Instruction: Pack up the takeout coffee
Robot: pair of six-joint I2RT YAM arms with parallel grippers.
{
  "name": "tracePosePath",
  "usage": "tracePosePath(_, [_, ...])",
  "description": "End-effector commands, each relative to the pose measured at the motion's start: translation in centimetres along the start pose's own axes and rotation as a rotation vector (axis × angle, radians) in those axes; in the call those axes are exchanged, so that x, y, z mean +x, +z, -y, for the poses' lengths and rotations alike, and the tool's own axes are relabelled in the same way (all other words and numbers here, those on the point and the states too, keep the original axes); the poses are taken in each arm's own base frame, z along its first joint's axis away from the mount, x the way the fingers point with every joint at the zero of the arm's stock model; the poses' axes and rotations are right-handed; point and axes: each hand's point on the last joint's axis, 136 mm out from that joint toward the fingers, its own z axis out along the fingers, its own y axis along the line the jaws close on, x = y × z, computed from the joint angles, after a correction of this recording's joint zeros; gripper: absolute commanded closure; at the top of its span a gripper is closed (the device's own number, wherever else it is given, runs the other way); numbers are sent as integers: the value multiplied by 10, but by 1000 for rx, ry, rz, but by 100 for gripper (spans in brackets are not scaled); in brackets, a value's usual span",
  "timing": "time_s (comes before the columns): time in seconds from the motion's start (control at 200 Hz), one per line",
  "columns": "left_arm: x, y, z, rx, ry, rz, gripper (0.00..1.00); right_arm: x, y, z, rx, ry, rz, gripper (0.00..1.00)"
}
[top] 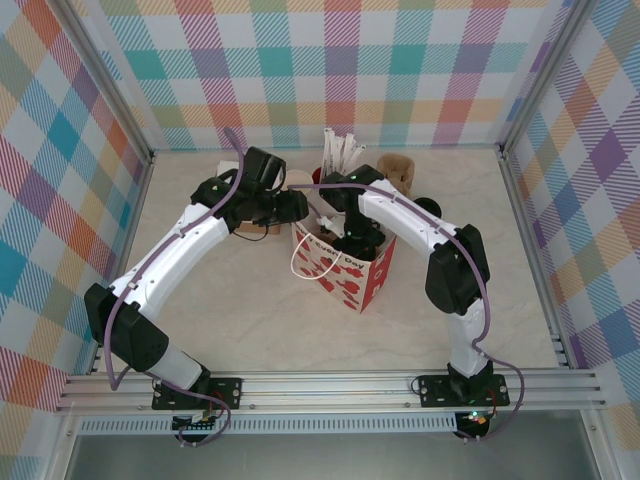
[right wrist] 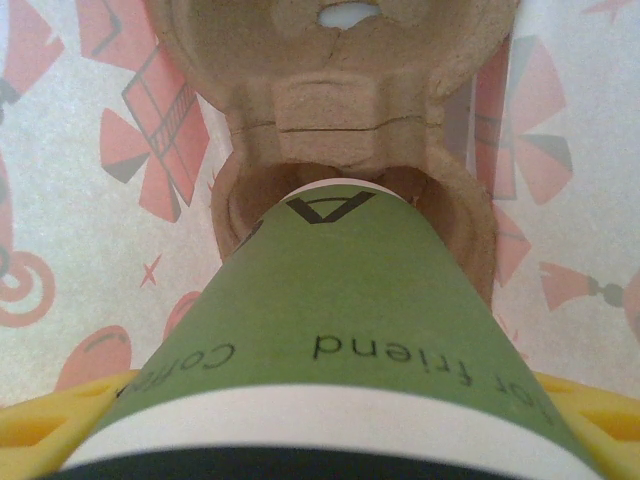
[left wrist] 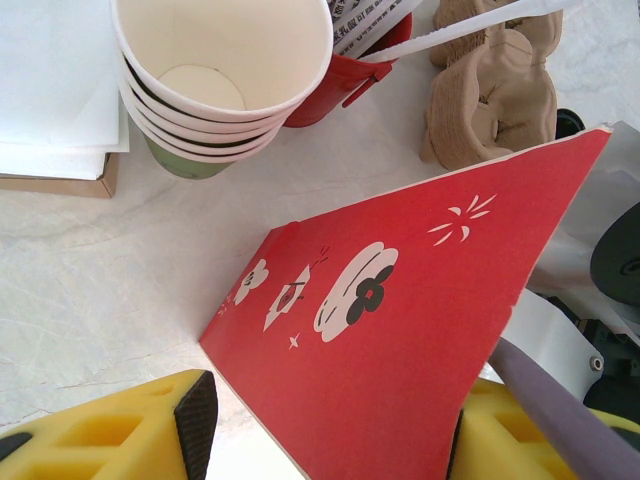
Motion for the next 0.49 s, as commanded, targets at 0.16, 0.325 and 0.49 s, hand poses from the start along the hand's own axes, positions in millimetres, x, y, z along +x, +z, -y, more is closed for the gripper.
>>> tracePosePath(0.16, [1,-6,3,6,8,7,43,1,1,-5,-21,5,-21,26])
tracePosePath(0.325, [1,-6,3,5,9,5,43,0,1,-5,-19,3,-18,26])
tracePosePath(0.49, [1,-6,4,6,8,5,43,-3,3,-4,-14,1,-9,26])
